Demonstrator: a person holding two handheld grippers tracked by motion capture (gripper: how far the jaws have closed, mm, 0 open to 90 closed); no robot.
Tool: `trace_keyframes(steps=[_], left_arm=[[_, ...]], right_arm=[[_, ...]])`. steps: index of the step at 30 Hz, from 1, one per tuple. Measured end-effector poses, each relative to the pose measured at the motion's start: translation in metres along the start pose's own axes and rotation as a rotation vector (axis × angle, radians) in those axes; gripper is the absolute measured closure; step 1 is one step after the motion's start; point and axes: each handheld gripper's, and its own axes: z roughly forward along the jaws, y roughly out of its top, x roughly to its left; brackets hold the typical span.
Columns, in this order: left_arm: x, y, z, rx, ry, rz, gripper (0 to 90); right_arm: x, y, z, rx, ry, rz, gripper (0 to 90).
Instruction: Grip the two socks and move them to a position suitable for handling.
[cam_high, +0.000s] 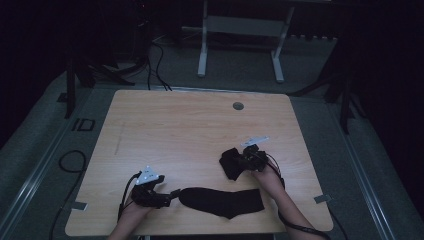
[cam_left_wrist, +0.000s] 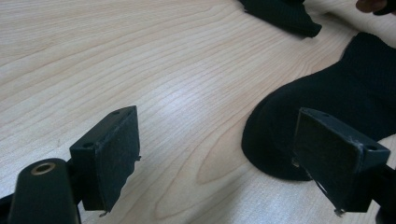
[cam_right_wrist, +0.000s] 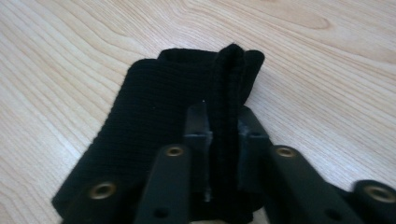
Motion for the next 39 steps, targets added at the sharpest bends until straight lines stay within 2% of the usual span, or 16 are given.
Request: trace_keyframes(steps=[2,4,7,12,13,15,17,18,23,25,28,31,34,35,36,39], left_arm=[[0.0,0.0,0.0,-0.001,0.0,0.0,15.2],[0.0,0.0,0.0,-0.001,-0.001,-0.003,15.2],[0.001,0.0,0.001,0.002,-0.002,-0.005,15.2],[-0.002,0.001,0.003,0.006,-0.004,0.005,15.2],[-0.002,0.0,0.003,0.006,-0.006,0.003,15.2],[-0.001,0.001,0.003,0.009,-0.002,0.004,15.2],[-0.001,0.002,0.004,0.006,-0.003,0.003,15.2],[-0.001,0.003,0.004,0.005,-0.003,0.004,15.2],[-0.003,0.008,0.007,0.004,-0.014,0.015,18.1],[-0.003,0.012,0.008,0.005,-0.015,0.02,18.2],[-0.002,0.02,0.007,-0.011,-0.025,0.016,18.2],[-0.002,0.032,0.007,-0.031,-0.043,0.007,19.0],[-0.003,0.042,0.006,-0.058,-0.063,0.0,22.7],[-0.006,0.055,0.007,-0.068,-0.08,0.03,22.7],[-0.007,0.06,0.007,-0.07,-0.079,0.045,26.5],[-0.013,0.076,0.009,-0.07,-0.101,0.104,27.4]], right_arm=[[-0.001,0.003,-0.003,0.017,-0.013,-0.006,54.6],[-0.001,0.005,-0.012,-0.017,-0.005,0.0,47.3],[0.0,0.008,-0.02,-0.038,0.045,0.015,41.4],[0.006,-0.001,-0.001,0.034,0.047,-0.015,37.1],[0.006,-0.003,0.001,0.024,0.056,-0.013,37.9],[0.007,-0.003,0.001,0.017,0.063,-0.013,45.9],[0.009,-0.003,0.0,0.013,0.078,-0.027,62.8],[0.01,-0.003,0.0,0.008,0.089,-0.029,67.0],[0.017,0.001,-0.001,0.014,0.056,-0.065,76.7],[0.017,0.003,-0.004,0.009,0.055,-0.064,77.5],[0.016,0.01,-0.014,-0.036,0.092,-0.059,77.6],[0.022,0.018,-0.033,-0.093,0.115,-0.084,77.6],[0.029,0.022,-0.045,-0.11,0.135,-0.113,77.5],[0.034,0.024,-0.051,-0.122,0.144,-0.132,77.5],[0.044,0.026,-0.061,-0.135,0.181,-0.173,77.5],[0.057,0.027,-0.071,-0.147,0.202,-0.218,77.4]])
